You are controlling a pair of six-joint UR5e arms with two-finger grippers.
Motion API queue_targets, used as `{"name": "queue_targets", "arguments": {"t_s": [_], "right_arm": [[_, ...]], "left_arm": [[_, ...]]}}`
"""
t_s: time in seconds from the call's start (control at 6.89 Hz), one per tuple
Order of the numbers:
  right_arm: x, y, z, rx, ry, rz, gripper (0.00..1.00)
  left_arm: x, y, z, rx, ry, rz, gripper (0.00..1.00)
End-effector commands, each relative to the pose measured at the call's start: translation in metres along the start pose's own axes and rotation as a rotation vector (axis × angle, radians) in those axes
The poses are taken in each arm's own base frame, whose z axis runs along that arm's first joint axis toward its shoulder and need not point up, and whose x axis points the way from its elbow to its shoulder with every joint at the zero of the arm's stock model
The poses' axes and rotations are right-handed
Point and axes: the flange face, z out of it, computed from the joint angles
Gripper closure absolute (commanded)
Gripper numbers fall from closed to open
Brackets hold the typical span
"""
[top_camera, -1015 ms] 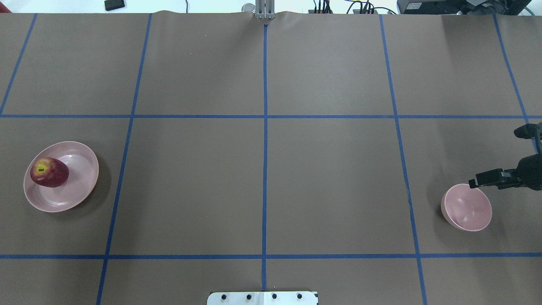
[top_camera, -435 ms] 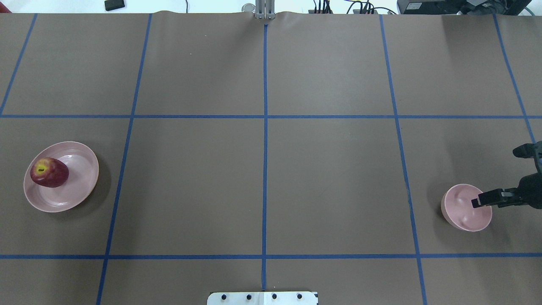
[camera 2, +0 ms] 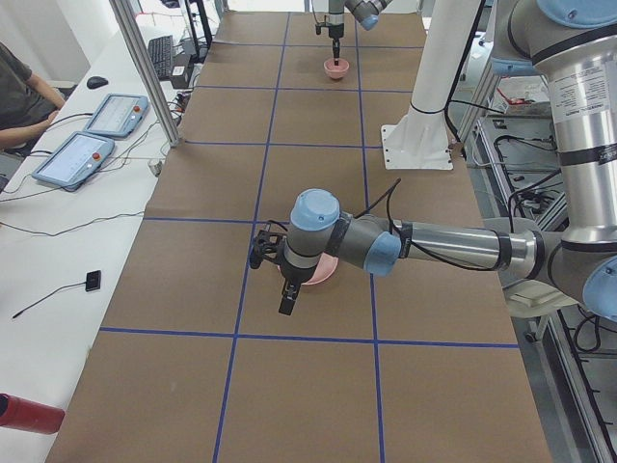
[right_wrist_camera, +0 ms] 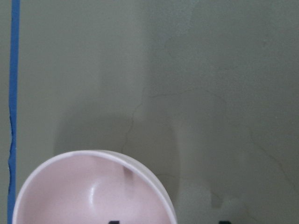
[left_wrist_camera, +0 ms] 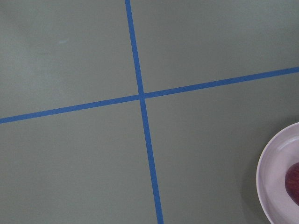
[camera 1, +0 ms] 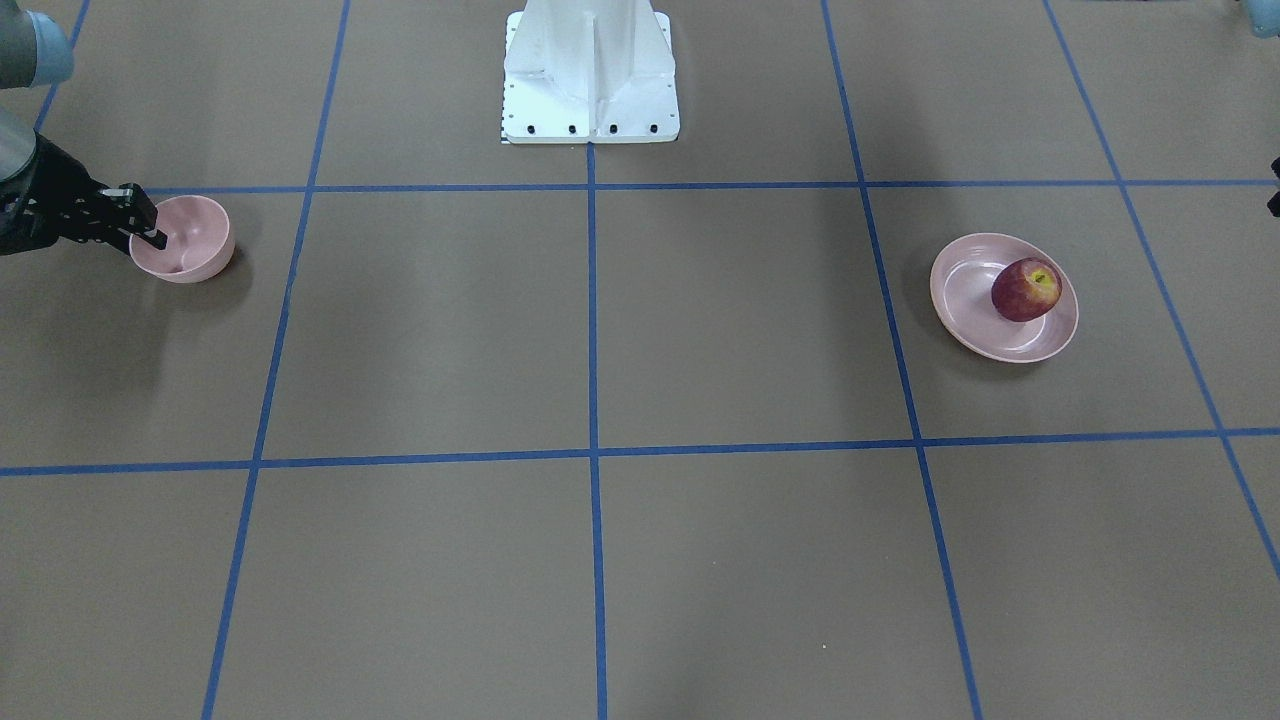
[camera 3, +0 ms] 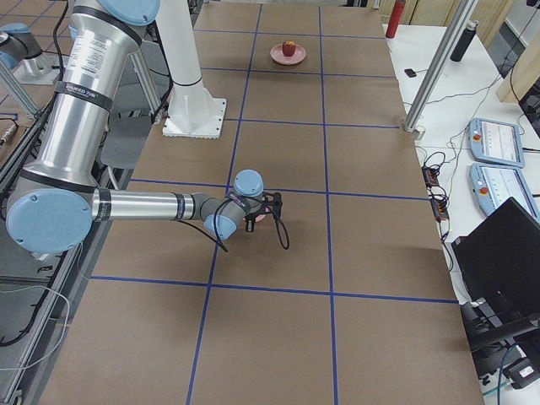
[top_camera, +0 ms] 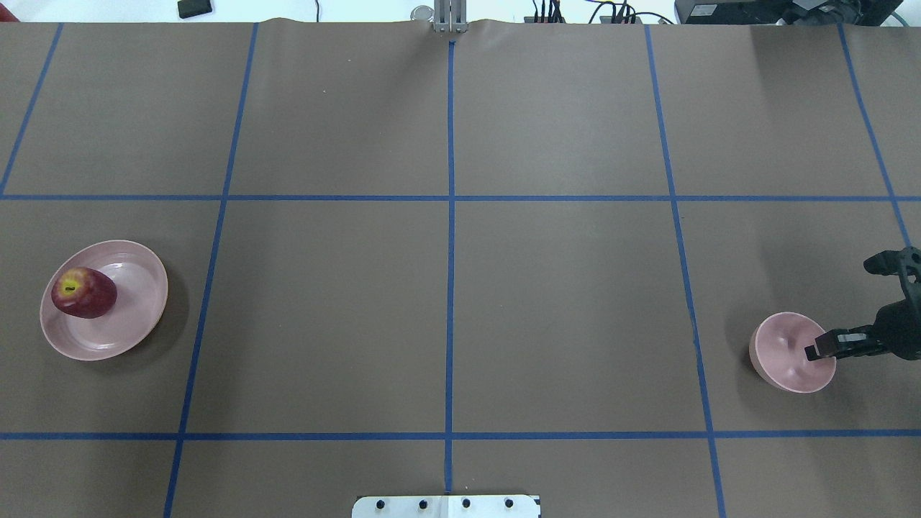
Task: Move apple from plate to bowl
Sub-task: 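Close the right gripper on the pink bowl's rim, then drag the pink bowl with the right gripper toward the table center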
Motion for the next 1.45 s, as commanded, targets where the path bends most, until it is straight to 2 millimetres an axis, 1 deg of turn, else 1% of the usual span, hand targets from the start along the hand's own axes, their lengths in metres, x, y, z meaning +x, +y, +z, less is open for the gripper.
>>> {"name": "queue_targets", "arguments": {"t_s": [0.0,0.15,0.29,0.44,0.58,0.73,0.87,1.02,1.16,1.31], "right_arm": [[0.001,0.003,0.002,-0.013,0.002,0.005,1.0],[-0.003,0.003,0.0,-0.021,-0.016,-0.001,1.0],[-0.013,0.006,-0.001,-0.08,-0.067,-0.011,1.0],[-0.027,-0.005,-0.013,-0.086,-0.124,-0.029,1.0],[-0.055,-0.021,-0.017,-0.07,-0.159,-0.054,1.0],[-0.094,-0.053,-0.019,-0.031,-0.191,-0.062,1.0],[-0.166,-0.105,-0.023,-0.004,-0.184,0.001,1.0],[-0.254,-0.154,-0.03,-0.018,-0.136,0.043,1.0],[-0.349,-0.187,-0.038,0.004,-0.036,0.08,1.0],[-0.409,-0.22,-0.021,0.023,0.045,0.111,1.0]], "left_arm": [[0.0,-0.001,0.0,0.001,0.0,0.001,0.02],[0.0,-0.001,0.001,0.0,0.0,0.0,0.02],[0.0,-0.001,0.0,0.0,0.0,0.0,0.02],[-0.001,-0.001,0.002,-0.002,0.0,-0.004,0.02],[-0.002,0.0,0.002,-0.003,-0.001,-0.008,0.02],[-0.003,0.0,0.004,-0.007,-0.001,-0.011,0.02],[-0.003,0.0,0.004,-0.007,-0.001,-0.012,0.02],[-0.005,0.001,0.006,-0.01,-0.002,-0.015,0.02],[-0.005,0.002,0.006,-0.011,-0.002,-0.015,0.02],[-0.006,0.003,0.007,-0.014,-0.002,-0.018,0.02]]}}
